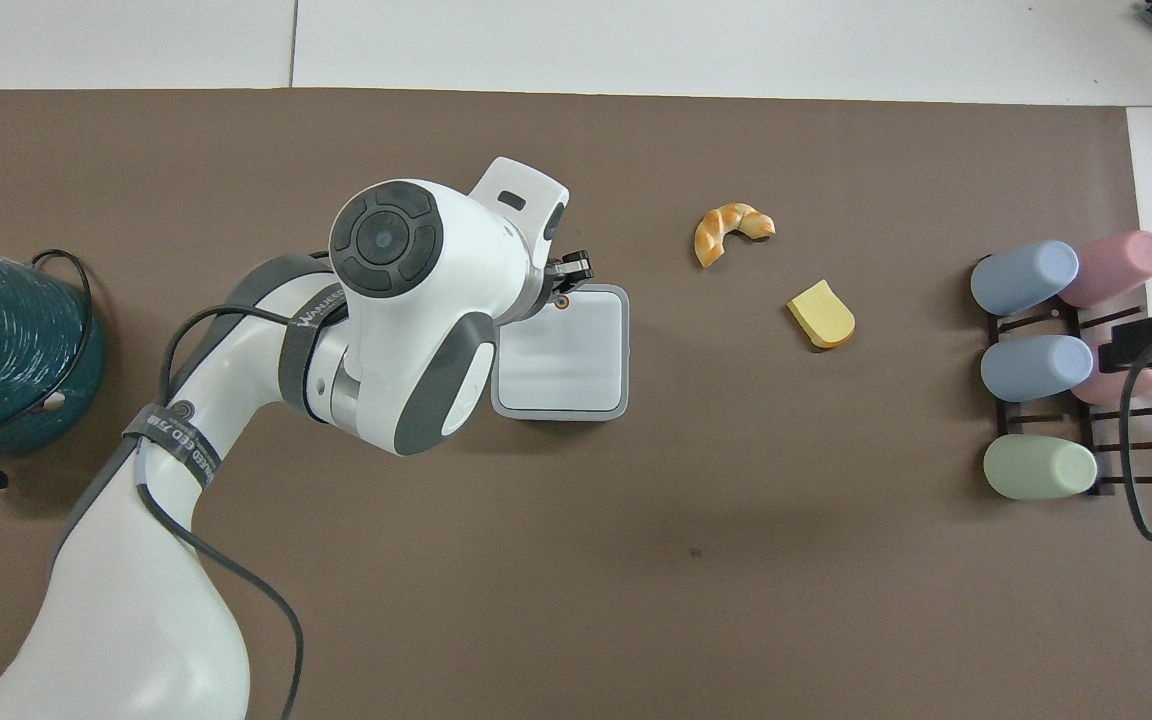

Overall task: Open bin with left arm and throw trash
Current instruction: 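Grasp the lid edge with the left gripper and lift it open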

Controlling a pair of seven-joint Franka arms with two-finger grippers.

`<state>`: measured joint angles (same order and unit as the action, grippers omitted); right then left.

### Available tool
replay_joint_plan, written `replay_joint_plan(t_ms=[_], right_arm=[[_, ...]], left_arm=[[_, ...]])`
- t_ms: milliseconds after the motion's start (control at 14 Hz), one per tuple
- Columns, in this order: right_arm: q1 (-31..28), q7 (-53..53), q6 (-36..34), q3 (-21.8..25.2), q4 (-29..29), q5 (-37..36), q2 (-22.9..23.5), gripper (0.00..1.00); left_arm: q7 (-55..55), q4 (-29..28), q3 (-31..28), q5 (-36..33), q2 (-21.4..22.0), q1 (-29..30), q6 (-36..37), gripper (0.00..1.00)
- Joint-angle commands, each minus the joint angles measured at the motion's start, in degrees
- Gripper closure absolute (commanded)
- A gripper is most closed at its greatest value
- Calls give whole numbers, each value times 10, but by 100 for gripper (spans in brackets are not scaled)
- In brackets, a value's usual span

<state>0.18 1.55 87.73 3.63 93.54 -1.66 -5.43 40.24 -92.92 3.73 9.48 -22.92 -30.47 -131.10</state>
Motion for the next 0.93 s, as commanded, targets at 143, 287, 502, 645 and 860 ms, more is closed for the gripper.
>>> replay_joint_plan(t_ms=[143,287,502,645,860], right_arm=[[-3,-1,-8,-2,3,6,-8,0],[-3,-1,-8,-2,3,6,-8,0],[-4,-1,-8,-2,3,6,-8,0],[-3,-1,-8,-2,3,6,-8,0],[-5,-1,-5,-2,3,6,-8,0]], left_arm=[[8,-30,-9,3,-1,-13,-35,100],[8,-57,-9,3,0,-20,-69,100],[6,-51,-10,2,0,-20,-61,100],[6,-6,-11,2,-4,-13,-2,100],[6,54,-14,3,5,-2,100,100]])
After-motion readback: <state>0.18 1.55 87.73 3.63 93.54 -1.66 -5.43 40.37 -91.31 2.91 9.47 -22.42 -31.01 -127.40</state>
